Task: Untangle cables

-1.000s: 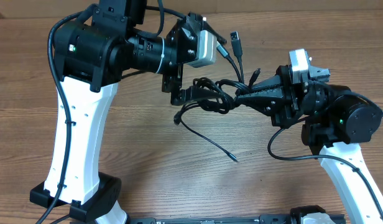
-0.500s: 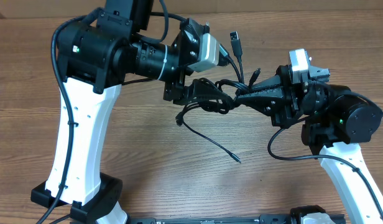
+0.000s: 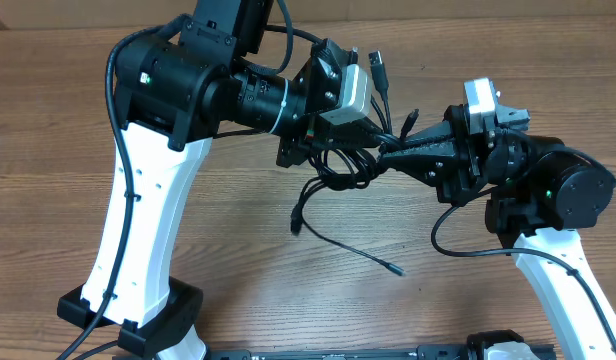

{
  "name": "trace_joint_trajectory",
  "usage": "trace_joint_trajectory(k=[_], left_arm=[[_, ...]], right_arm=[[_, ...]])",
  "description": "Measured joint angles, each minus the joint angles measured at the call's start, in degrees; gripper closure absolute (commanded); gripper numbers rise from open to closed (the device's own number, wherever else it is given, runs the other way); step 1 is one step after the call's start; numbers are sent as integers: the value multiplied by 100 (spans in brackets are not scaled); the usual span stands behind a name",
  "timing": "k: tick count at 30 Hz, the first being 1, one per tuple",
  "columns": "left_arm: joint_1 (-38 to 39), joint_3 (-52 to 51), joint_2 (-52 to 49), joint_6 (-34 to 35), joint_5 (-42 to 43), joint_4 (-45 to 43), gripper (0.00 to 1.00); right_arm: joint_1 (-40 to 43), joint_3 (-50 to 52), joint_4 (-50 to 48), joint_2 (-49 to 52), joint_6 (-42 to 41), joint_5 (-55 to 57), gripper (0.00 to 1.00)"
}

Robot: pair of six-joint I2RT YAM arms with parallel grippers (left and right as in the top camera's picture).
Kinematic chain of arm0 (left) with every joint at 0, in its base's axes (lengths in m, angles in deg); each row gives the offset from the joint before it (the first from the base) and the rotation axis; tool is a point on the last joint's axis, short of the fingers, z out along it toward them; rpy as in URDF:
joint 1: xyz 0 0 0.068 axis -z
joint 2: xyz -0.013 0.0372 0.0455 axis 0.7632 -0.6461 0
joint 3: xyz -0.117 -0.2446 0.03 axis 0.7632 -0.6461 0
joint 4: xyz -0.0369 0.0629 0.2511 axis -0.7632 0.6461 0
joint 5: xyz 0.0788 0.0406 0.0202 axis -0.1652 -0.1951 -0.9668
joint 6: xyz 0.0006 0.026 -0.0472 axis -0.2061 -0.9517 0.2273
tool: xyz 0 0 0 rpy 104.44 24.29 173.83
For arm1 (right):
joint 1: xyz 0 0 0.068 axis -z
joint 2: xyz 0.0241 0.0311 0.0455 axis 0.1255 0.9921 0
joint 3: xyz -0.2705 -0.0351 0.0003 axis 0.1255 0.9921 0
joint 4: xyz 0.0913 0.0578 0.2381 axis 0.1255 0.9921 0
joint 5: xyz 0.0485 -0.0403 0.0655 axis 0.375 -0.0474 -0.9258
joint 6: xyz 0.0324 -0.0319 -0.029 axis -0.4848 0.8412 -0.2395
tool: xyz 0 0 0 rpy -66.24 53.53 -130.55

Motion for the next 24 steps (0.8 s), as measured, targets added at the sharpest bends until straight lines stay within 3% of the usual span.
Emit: trace_joint_trajectory(k=[3,4,10,12,14,15,24], left_arm=[[0,0,-7,11,-57,52,78],[0,0,-11,9,-85,81,72],[0,0,-11,11,-271,380,70],[0,0,-11,11,-308,457,76],[0,2,-11,13,-348,466,92],[-2,2,-11,46,-385,463,96],[0,2,-13,-9,-468,474,96]], right_arm=[[-7,0,-9,0,4,-48,96],[-7,0,-9,0,4,-59,96],[-7,0,-9,0,4,-92,96],[-7,0,-9,0,7,-85,96],[-7,0,-11,0,7,-85,96],[-7,0,-11,0,4,-90,96],[-7,0,2,11,-28,-59,96]])
